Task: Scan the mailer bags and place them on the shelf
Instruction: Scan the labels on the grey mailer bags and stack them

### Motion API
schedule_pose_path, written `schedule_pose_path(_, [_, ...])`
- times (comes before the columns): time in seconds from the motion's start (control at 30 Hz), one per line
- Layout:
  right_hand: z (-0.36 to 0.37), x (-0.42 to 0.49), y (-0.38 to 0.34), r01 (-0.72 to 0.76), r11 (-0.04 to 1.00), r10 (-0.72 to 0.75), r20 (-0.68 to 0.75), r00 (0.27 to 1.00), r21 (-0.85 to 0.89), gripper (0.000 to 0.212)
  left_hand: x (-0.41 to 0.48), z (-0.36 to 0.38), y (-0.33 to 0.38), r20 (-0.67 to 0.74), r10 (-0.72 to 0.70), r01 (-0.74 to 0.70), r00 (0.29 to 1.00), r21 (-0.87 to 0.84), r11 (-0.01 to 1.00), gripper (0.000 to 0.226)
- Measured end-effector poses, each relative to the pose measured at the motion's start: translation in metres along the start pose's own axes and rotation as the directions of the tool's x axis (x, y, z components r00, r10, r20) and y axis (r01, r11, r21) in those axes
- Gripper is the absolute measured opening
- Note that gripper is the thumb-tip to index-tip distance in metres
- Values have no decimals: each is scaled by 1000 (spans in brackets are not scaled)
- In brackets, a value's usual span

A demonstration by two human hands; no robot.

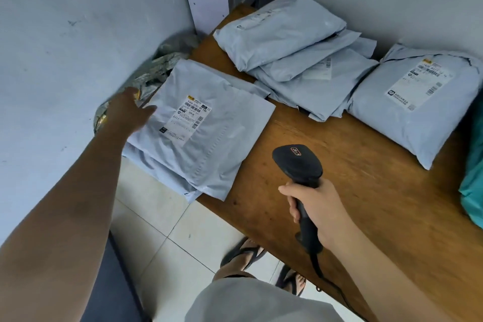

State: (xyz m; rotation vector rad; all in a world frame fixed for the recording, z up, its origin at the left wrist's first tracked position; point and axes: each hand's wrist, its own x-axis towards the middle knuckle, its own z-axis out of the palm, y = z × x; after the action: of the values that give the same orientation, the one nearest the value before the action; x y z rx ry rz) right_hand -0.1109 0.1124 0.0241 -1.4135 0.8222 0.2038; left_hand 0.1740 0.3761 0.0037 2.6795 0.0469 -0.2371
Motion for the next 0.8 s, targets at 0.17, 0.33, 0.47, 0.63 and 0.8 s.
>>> schedule_pose_path(0.17, [-4,3,2,-59,998,58,-62,996,-12,35,-31,37,45,3,150,-149,989,-68,987,41])
schedule_pose_path(0.33, [-26,-5,0,-68,996,77,-147,986,61,42,-74,99,120,173,424,-389,889,-203,899,34])
schedule_pose_path(0.47, [-62,-21,0,-41,992,76,-307,949,119,47,-88,135,202,297,495,-382,817,-364,849,32])
schedule_pose_path(0.63, [-108,-50,8,1,964,136,-493,859,267,41,-107,183,285,476,577,-427,664,-393,815,29])
schedule_pose_path(0.8, [-136,-70,20,35,921,217,-585,781,388,39,-136,228,341,641,473,-253,604,-409,877,25])
